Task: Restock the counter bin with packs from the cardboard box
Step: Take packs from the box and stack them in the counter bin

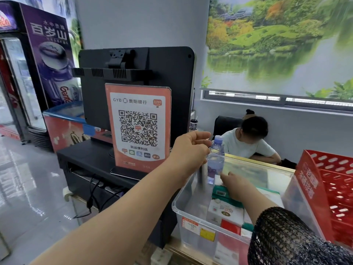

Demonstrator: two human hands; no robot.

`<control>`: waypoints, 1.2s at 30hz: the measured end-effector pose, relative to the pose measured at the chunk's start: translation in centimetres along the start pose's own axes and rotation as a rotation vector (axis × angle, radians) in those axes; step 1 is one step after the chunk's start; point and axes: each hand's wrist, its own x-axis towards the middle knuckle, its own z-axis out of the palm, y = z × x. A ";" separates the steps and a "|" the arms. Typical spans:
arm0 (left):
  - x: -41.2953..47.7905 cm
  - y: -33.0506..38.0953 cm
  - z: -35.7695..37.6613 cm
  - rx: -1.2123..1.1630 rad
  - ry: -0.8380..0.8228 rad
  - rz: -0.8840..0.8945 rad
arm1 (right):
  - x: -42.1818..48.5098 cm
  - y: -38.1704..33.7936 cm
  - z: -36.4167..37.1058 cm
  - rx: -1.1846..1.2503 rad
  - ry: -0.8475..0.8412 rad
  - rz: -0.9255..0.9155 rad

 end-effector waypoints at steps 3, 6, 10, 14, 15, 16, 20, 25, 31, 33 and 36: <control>-0.1 0.0 0.0 0.002 -0.007 -0.003 | -0.1 0.1 0.1 0.004 -0.018 0.024; -0.1 -0.2 0.1 0.000 -0.009 -0.006 | -0.2 0.2 -0.1 0.026 -0.046 0.043; -0.1 -0.2 0.2 -0.003 -0.019 -0.010 | -1.0 0.7 -1.6 0.071 -0.096 0.061; -0.1 -0.2 0.4 -0.019 -0.023 -0.022 | -2.9 0.6 -4.1 0.204 -0.004 0.126; -0.2 -0.2 0.4 -0.026 -0.023 -0.025 | -3.4 0.4 -4.7 0.254 0.016 0.147; -0.4 -0.3 0.4 -0.033 -0.022 -0.027 | -4.2 0.0 -5.3 0.316 0.034 0.170; -1.0 -0.9 -0.6 -0.055 -0.020 -0.048 | -6.5 -2.1 -7.3 0.666 0.174 0.252; -2.1 -2.1 -3.1 -0.087 -0.044 -0.082 | -9.6 -5.9 -9.8 1.231 0.331 0.393; -3.3 -3.6 -6.2 -0.096 -0.084 -0.129 | -14.4 -10.1 -11.9 1.484 0.403 0.450; -4.2 -4.3 -6.8 -0.098 -0.109 -0.150 | -15.5 -11.8 -12.1 1.481 0.429 0.467; -5.6 -5.2 -7.6 -0.113 -0.124 -0.183 | -17.0 -14.4 -12.2 1.400 0.474 0.502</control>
